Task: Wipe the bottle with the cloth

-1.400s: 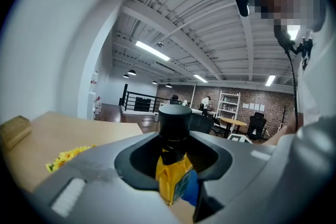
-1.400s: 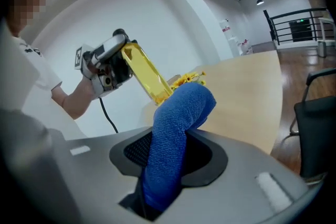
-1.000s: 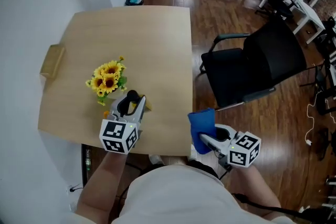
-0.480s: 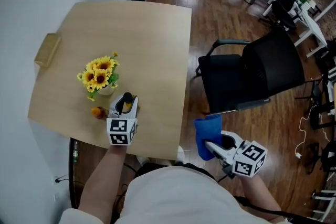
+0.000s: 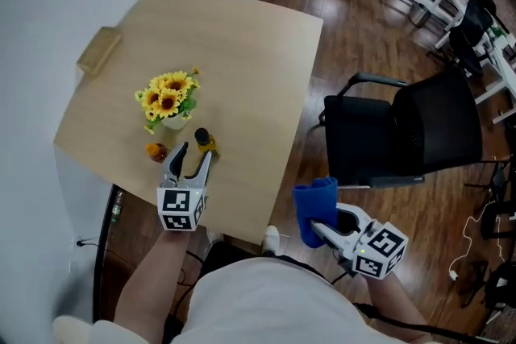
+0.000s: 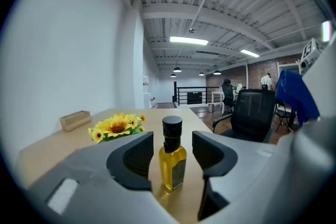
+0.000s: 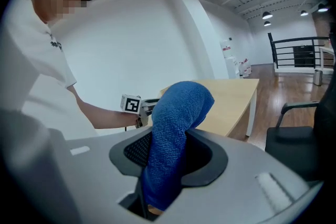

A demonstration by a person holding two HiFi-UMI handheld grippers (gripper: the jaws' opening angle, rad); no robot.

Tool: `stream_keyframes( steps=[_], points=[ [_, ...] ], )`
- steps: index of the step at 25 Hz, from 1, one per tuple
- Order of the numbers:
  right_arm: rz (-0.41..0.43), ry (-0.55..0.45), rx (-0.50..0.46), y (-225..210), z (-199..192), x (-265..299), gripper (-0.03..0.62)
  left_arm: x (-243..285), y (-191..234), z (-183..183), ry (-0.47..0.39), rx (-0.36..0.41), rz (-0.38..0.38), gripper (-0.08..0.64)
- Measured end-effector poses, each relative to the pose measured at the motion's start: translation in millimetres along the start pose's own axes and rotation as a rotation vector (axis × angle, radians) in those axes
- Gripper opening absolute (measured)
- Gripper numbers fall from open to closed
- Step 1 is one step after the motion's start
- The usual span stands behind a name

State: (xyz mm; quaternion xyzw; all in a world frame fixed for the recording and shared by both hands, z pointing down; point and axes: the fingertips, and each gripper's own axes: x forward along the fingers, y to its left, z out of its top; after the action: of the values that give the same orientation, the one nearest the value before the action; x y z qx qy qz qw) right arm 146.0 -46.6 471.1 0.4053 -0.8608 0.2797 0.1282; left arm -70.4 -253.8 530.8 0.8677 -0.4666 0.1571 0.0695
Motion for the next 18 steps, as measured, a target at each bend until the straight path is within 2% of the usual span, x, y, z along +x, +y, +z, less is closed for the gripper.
stream_keyframes(
  steps=[6,11,14,18],
  points=[
    [0.123,0.032,-0.088,-0.7,-13.1,-10.8,0.150,-111.0,-31.6,-9.0,0.025,-0.080,0.092,0.221],
    [0.217,0.019,-0.113,17.1,-26.8,-8.9,0.150,-203.1,-49.5,-36.6,0.113,-0.130,0.166,0.200],
    [0.234,0.000,-0.102,38.7,-41.5,-20.1,0.150,-246.7,-63.2,-52.6,0.149,-0.213,0.179,0.193],
    [0.228,-0.016,-0.109,78.9,-62.5,-41.2,0.150,-292.1,-85.0,-58.4,0.121,-0.228,0.134,0.188]
  ],
)
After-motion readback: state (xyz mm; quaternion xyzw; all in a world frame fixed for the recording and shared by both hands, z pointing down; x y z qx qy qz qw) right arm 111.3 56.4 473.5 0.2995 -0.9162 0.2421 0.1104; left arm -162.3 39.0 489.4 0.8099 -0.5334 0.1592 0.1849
